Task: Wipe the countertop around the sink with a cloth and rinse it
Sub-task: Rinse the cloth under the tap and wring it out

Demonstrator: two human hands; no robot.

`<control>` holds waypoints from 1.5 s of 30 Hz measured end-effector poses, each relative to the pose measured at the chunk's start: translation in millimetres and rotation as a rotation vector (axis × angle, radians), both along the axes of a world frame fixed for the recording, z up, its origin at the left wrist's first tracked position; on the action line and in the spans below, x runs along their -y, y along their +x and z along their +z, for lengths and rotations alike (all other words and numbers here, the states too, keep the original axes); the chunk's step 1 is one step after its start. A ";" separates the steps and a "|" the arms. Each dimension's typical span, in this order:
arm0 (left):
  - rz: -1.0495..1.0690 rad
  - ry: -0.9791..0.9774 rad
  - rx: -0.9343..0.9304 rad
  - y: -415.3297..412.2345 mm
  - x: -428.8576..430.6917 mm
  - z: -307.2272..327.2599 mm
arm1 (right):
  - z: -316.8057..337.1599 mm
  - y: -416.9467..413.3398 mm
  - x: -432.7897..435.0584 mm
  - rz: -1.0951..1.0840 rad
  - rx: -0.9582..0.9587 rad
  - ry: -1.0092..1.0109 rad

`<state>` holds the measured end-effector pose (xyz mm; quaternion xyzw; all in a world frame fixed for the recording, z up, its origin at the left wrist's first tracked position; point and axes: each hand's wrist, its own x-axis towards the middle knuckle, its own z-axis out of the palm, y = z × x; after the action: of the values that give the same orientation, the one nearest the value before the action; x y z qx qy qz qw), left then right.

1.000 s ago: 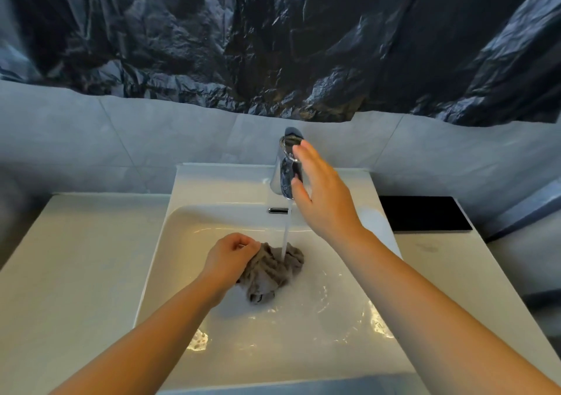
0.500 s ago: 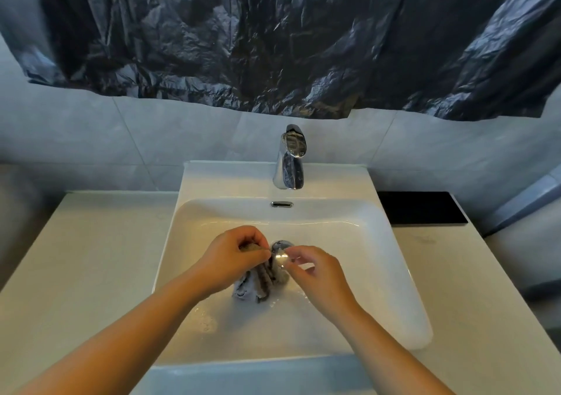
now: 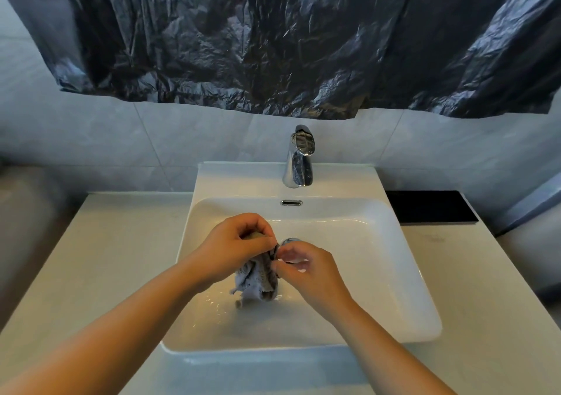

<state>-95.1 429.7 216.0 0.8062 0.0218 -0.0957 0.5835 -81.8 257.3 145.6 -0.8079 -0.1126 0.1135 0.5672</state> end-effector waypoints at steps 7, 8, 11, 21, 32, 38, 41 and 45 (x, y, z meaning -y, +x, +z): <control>0.015 0.115 0.066 -1.4 -6.2 5.9 | 13.2 3.3 2.2 -0.052 0.093 0.018; 0.023 0.207 0.100 -0.5 -9.9 4.8 | 15.6 3.0 4.8 -0.058 0.088 0.018; -0.077 0.511 0.148 -0.3 -18.6 0.5 | 22.3 3.1 13.5 -0.061 0.101 -0.005; -0.060 0.408 0.116 1.8 -19.6 0.7 | 35.6 9.9 51.9 0.191 0.052 -0.294; -0.170 0.481 0.105 28.3 -26.9 11.9 | -2.3 4.6 87.2 0.159 -0.053 -0.514; -0.317 0.751 -0.016 34.2 -41.7 -3.4 | 10.5 19.0 85.1 -0.090 0.019 -0.315; -0.190 0.684 0.046 39.5 -44.7 -6.5 | 26.6 32.3 77.2 -0.163 0.151 -0.337; -0.008 0.501 0.070 56.2 -44.5 13.6 | 53.6 53.7 73.8 -0.177 0.386 -0.444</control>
<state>-38.9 474.2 229.6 0.9285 0.0216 -0.0616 0.3655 -28.1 183.5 199.2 -0.9254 -0.1197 -0.0700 0.3526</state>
